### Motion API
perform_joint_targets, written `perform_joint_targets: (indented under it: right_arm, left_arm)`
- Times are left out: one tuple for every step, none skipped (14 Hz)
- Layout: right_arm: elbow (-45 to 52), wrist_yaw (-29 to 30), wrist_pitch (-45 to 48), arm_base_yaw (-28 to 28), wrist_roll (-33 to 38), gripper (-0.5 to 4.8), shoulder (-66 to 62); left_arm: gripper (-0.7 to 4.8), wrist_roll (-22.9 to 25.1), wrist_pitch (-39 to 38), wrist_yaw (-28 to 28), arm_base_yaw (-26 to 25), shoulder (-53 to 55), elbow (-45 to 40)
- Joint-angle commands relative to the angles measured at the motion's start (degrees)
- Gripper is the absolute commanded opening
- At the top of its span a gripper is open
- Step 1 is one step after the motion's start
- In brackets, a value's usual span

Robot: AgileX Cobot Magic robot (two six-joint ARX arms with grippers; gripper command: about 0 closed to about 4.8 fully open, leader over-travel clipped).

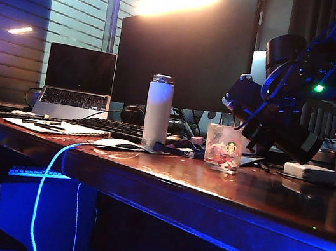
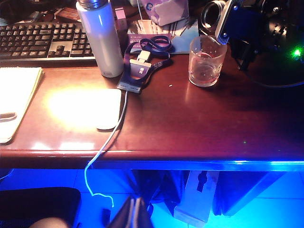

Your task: Pick up the black thermos, pour a little water from inside into the glass cup, then place the black thermos back on the table.

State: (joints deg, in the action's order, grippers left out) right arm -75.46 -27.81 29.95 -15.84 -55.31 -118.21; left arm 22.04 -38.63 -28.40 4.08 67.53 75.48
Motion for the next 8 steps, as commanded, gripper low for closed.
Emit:
perform_joint_targets:
  right_arm:
    - [-0.8, -0.6, 4.4, -0.1, -1.9, -0.02, 1.0]
    - [-0.8, -0.6, 4.4, 0.0, -2.0, -0.02, 1.0]
    - [-0.8, -0.6, 4.4, 0.0, -2.0, -0.02, 1.0]
    - [-0.8, -0.6, 4.4, 0.0, -2.3, -0.02, 1.0]
    - [-0.8, -0.6, 4.4, 0.0, -2.3, -0.02, 1.0]
    - [-0.8, -0.6, 4.4, 0.1, -2.5, -0.02, 1.0]
    - [-0.8, -0.6, 4.4, 0.1, -3.2, -0.02, 1.0]
    - [-0.8, -0.6, 4.4, 0.1, -3.5, -0.02, 1.0]
  left_arm:
    - [0.22, 0.0, 0.1, -0.3, 0.1, -0.2, 0.2]
    - [0.23, 0.0, 0.1, -0.3, 0.1, -0.2, 0.2]
    - [0.22, 0.0, 0.1, -0.3, 0.1, -0.2, 0.2]
    - [0.22, 0.0, 0.1, -0.3, 0.1, -0.2, 0.2]
    - [0.23, 0.0, 0.1, -0.3, 0.1, -0.2, 0.2]
    - [0.23, 0.0, 0.1, -0.3, 0.1, -0.2, 0.2]
    - [0.23, 0.0, 0.1, -0.3, 0.1, -0.2, 0.2]
    - [0.23, 0.0, 0.1, -0.3, 0.1, -0.2, 0.2]
